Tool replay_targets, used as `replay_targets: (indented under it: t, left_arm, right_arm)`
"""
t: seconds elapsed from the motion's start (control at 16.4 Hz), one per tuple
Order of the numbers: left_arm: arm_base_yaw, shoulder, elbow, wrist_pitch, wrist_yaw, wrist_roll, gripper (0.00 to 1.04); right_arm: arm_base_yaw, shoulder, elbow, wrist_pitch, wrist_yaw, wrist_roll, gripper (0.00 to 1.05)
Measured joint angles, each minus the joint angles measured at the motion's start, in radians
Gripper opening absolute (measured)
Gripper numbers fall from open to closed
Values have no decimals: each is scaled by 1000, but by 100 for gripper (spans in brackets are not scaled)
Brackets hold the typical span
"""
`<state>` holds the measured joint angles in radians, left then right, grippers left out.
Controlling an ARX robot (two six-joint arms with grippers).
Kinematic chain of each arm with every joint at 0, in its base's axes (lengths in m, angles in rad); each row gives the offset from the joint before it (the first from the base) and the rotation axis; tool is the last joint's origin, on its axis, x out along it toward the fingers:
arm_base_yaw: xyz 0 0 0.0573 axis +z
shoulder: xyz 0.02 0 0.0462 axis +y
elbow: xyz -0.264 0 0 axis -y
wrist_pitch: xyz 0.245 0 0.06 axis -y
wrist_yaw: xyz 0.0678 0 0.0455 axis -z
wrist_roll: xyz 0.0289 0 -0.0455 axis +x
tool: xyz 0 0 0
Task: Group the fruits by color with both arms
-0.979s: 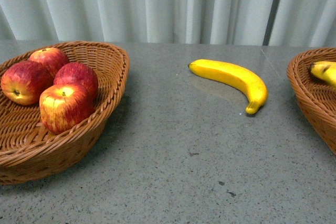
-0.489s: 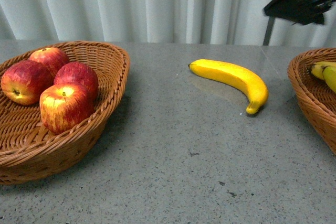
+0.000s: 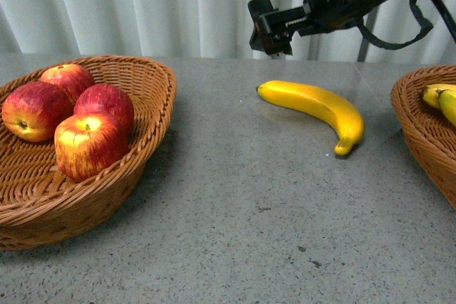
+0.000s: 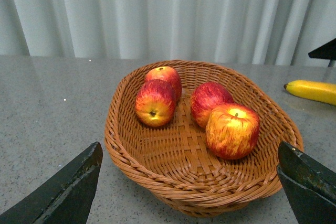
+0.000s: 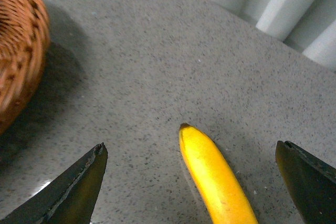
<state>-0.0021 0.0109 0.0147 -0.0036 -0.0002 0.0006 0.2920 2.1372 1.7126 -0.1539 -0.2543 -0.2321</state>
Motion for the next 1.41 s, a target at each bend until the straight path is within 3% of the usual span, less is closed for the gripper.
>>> replay_targets:
  t: [0.12, 0.49, 0.8, 1.1, 1.16, 1.28, 1.41]
  left_arm:
    - [0, 0, 0, 0, 0, 0, 98]
    - [0, 0, 0, 0, 0, 0, 98]
    - [0, 0, 0, 0, 0, 0, 98]
    - [0, 0, 0, 0, 0, 0, 98]
    - [0, 0, 0, 0, 0, 0, 98]
    - [0, 0, 0, 0, 0, 0, 98]
    - [0, 0, 0, 0, 0, 0, 98]
  right_arm:
    - [-19, 81, 61, -19, 48, 11, 98]
    - [-84, 134, 100, -150, 48, -71, 98]
    - [-67, 164, 96, -214, 92, -121, 97]
    - [-56, 130, 23, -170, 61, -123, 35]
    - [-58, 114, 9, -143, 45, -107, 33]
    - [-74, 13, -59, 10, -78, 1, 33]
    - [-85, -29, -85, 63, -113, 44, 33]
